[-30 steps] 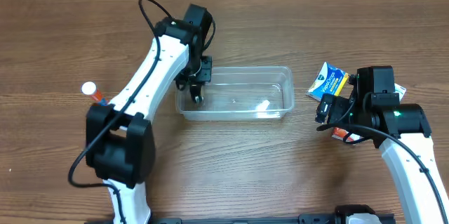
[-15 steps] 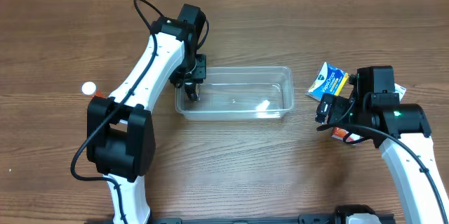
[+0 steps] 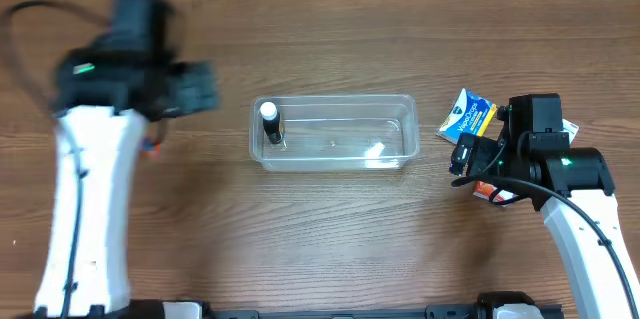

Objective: Pack container
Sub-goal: 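Reach the left gripper to the orange tube and grasp it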

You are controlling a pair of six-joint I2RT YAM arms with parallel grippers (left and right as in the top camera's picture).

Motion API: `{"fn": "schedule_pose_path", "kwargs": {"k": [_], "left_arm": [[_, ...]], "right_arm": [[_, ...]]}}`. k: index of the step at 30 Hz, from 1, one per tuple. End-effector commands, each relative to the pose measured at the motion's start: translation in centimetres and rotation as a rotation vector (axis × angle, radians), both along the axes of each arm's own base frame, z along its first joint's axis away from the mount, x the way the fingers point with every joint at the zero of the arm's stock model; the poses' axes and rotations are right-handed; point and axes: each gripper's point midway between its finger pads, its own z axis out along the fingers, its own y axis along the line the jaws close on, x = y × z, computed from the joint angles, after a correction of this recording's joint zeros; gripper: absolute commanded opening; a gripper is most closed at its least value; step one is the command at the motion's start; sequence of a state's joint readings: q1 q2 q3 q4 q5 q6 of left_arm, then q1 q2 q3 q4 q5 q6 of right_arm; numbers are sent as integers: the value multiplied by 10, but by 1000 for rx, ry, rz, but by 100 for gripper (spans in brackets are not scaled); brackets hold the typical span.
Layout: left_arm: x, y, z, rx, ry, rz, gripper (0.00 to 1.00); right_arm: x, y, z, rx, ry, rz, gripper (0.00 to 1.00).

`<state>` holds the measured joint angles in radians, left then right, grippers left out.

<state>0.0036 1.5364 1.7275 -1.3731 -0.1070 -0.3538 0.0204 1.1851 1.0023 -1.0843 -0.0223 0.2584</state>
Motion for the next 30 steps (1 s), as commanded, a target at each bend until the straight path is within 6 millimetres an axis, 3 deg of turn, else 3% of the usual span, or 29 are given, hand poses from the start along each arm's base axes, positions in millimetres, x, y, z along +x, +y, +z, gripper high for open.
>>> {"fn": "schedule_pose_path", "kwargs": {"k": [1, 4, 11, 12, 13, 17, 27, 30], "left_arm": [[-13, 68, -8, -20, 26, 243, 100], [-14, 103, -58, -61, 130, 345, 100], [9, 105, -149, -126, 312, 303, 100], [10, 105, -157, -130, 332, 304, 98], [10, 105, -162, -131, 344, 303, 90], [18, 109, -163, -116, 317, 295, 63], [21, 114, -162, -85, 306, 270, 19], [18, 104, -160, -90, 322, 253, 6]], "right_arm": [[7, -1, 12, 1, -41, -5, 100], [7, -1, 12, 1, -41, -5, 100], [7, 0, 12, 7, -41, -3, 100], [7, 0, 12, 7, -41, -3, 100], [7, 0, 12, 7, -41, -3, 100], [7, 0, 12, 7, -41, -3, 100], [7, 0, 12, 7, -41, -3, 100], [7, 0, 12, 7, -41, -3, 100]]}}
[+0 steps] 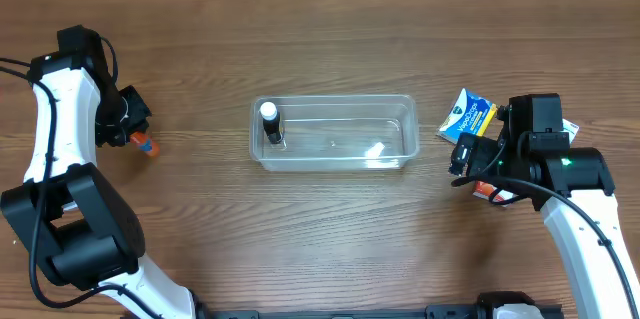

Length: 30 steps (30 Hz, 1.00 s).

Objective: Pack container
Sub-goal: 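Reach the left gripper to the orange tube and grasp it, then place the orange tube beside the bottle in the container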

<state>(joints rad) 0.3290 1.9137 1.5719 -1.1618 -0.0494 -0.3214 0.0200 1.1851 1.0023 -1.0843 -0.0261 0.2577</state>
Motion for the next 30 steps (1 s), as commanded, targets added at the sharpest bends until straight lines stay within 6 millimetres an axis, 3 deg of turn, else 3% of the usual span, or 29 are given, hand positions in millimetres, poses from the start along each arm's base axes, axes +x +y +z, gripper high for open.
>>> {"fn": "schedule_pose_path", "kwargs": {"k": [1, 5, 9, 11, 14, 19, 26, 30], "left_arm": [[-3, -12, 9, 8, 5, -37, 6], [-2, -67, 79, 50, -163, -186, 6], [-27, -143, 159, 34, -401, -380, 7], [-40, -178, 172, 9, -439, -478, 8], [-46, -208, 156, -22, -373, -541, 8], [-37, -241, 104, -38, -202, -614, 8], [-26, -252, 22, -50, 44, -622, 9], [-21, -255, -3, -48, 93, -622, 9]], "right_arm": [[7, 0, 12, 4, -41, -4, 100], [7, 0, 12, 4, -41, -4, 100], [8, 0, 12, 4, -41, -4, 100], [7, 0, 12, 4, -41, -4, 100], [7, 0, 12, 4, -41, -4, 100], [7, 0, 12, 4, -40, -5, 100], [7, 0, 12, 4, -40, -5, 100], [7, 0, 12, 4, -40, -5, 100]]}}
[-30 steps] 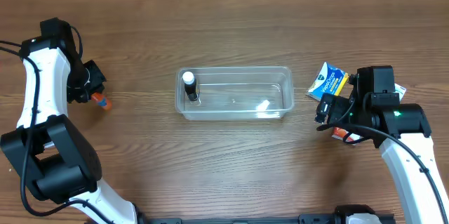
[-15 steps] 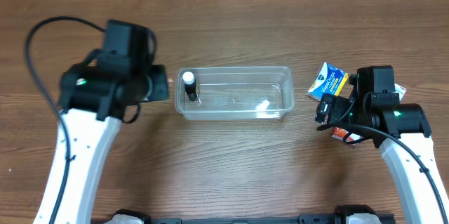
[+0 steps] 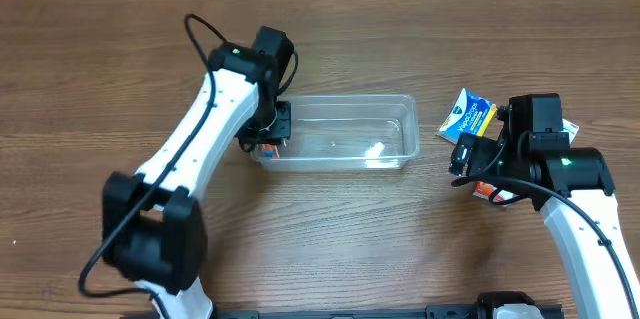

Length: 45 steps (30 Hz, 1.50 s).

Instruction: Pack container

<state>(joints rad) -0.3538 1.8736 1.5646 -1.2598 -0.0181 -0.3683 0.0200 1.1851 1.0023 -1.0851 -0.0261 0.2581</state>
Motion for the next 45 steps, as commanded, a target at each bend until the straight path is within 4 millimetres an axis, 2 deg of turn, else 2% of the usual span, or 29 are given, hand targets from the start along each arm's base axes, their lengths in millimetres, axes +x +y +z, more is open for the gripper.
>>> {"fn": "schedule_pose_path", "kwargs": {"k": [1, 3, 5, 6, 7, 9, 12, 17, 18, 22, 25, 27, 28, 29, 31, 33, 34, 35, 37, 38, 41, 45], "left_arm": [[4, -7, -19, -4, 35, 14, 10], [4, -7, -21, -2, 41, 14, 14], [4, -7, -21, -2, 41, 15, 25], [3, -7, -21, 0, 45, 14, 35], [3, -6, -21, 0, 45, 14, 39], [3, -7, -20, 0, 45, 7, 40], [8, -8, -16, -4, 28, -2, 47], [26, -12, 14, -19, -56, -12, 55], [33, -8, 27, 5, -92, -9, 66], [49, -3, 65, 21, -208, -3, 67], [54, 7, 110, 43, -345, 15, 68], [46, 15, 143, 34, -435, 28, 69], [41, 19, 160, 19, -477, 37, 91], [35, 25, 178, 3, -525, 51, 100], [23, 46, 211, -29, -616, 110, 100], [15, 66, 228, -77, -652, 169, 100], [12, 80, 233, -88, -660, 206, 100], [9, 97, 232, -91, -648, 248, 100], [5, 113, 224, -76, -610, 280, 100], [5, 117, 221, -69, -595, 288, 100], [8, 117, 217, -67, -583, 287, 100], [9, 117, 216, -65, -583, 282, 100]], "right_arm": [[7, 0, 12, 4, -41, -4, 100], [7, 0, 12, 4, -40, -4, 100], [7, 0, 12, 4, -40, -4, 100], [7, 0, 12, 4, -40, -4, 100], [7, 0, 12, 4, -41, -4, 100], [7, 0, 12, 4, -40, -4, 100], [7, 0, 12, 4, -40, -4, 100], [7, 0, 12, 4, -40, -4, 100], [7, 0, 12, 4, -40, -4, 100], [5, 6, 12, 35, -29, 10, 100], [2, 5, 10, 34, -18, 8, 100], [4, 0, 13, 25, -24, -51, 100], [8, -2, 20, 21, -41, -77, 100], [16, -4, 31, 17, -65, -89, 100], [44, -10, 61, -8, -128, -114, 100], [78, -14, 73, -8, -121, -138, 100], [91, -18, 69, -6, -95, -158, 100], [111, -24, 51, 0, -39, -194, 100], [125, -32, 13, -5, 59, -217, 100], [129, -36, -9, -7, 110, -225, 100], [130, -37, -56, -15, 232, -226, 100], [131, -37, -87, -18, 295, -225, 100]]}}
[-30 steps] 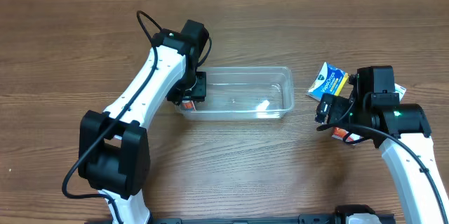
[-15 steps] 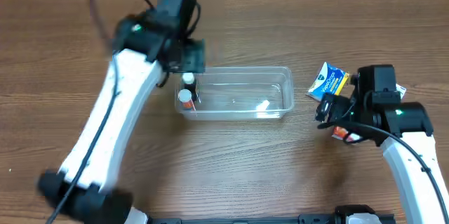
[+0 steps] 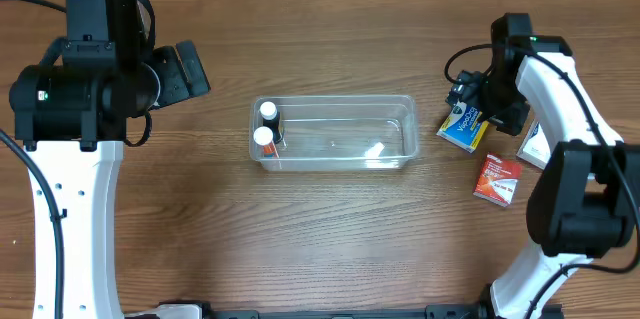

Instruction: Pack container

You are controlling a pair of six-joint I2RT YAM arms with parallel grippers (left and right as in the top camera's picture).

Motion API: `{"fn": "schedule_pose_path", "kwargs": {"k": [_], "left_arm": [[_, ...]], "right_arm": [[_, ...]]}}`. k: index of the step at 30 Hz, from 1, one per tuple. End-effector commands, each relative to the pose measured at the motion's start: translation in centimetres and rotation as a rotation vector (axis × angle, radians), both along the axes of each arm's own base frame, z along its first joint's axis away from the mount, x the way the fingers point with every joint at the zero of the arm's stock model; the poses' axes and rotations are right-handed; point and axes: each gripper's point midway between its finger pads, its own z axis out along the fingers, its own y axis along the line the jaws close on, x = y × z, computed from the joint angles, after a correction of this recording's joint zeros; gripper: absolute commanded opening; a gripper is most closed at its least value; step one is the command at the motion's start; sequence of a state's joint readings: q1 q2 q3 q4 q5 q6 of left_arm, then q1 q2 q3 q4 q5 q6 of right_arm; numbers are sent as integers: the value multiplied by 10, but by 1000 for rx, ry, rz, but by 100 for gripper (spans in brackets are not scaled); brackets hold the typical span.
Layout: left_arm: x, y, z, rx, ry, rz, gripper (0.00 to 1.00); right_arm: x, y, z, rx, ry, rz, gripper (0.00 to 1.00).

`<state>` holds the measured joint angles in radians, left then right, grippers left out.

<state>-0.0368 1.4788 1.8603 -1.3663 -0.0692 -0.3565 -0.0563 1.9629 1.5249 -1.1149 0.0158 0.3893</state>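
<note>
The clear plastic container (image 3: 340, 131) lies in the middle of the table. Two small bottles with white caps, one (image 3: 268, 111) and the other with an orange body (image 3: 263, 137), stand at its left end. My left gripper (image 3: 192, 69) hangs well left of the container, raised and empty, its fingers apart. My right gripper (image 3: 472, 97) is over the upper end of a blue and yellow packet (image 3: 464, 129) to the right of the container. Its fingers are hidden under the wrist.
A red packet (image 3: 497, 178) and a white packet (image 3: 535, 143) lie on the table to the right, just below the blue one. The right arm's cable loops above the blue packet.
My left gripper has left the container's left end and now sits far left, leaving a second bottle inside. My right arm has moved from beside the red packet up to the blue packet.
The left arm was moving at the far left while one bottle stood in the container. Then its gripper was at an orange bottle on the table at the left. Then it was at the container's left end. Now two bottles stand inside, and the right arm has moved for the first time.
</note>
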Motion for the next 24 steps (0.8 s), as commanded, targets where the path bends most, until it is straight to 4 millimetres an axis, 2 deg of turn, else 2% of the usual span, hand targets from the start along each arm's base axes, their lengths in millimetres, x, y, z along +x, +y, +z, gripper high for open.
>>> {"fn": "schedule_pose_path", "kwargs": {"k": [1, 6, 11, 12, 14, 15, 20, 22, 24], "left_arm": [[1, -1, 0, 5, 5, -30, 100], [1, -1, -1, 5, 6, -31, 100], [1, -1, -1, 6, 7, -31, 100], [1, -1, -1, 5, 9, -31, 100], [0, -1, -1, 5, 12, -30, 100], [0, -1, -2, 5, 13, -30, 100], [-1, -1, -2, 5, 16, -30, 100], [-1, -1, -2, 6, 16, -30, 100], [-1, -1, -2, 6, 16, -31, 100]], "right_arm": [[4, -3, -14, -10, 23, -9, 100], [4, -3, -48, -8, 80, -6, 100], [6, -3, -57, -9, 67, -5, 100], [5, -3, -57, -8, 70, -5, 96], [5, -3, -57, -8, 71, -6, 79], [4, -3, -57, -8, 72, -6, 76], [3, -3, -55, -8, 78, -5, 70], [3, -2, -45, -7, 76, -3, 69], [6, 4, -15, -11, 28, 23, 69]]}}
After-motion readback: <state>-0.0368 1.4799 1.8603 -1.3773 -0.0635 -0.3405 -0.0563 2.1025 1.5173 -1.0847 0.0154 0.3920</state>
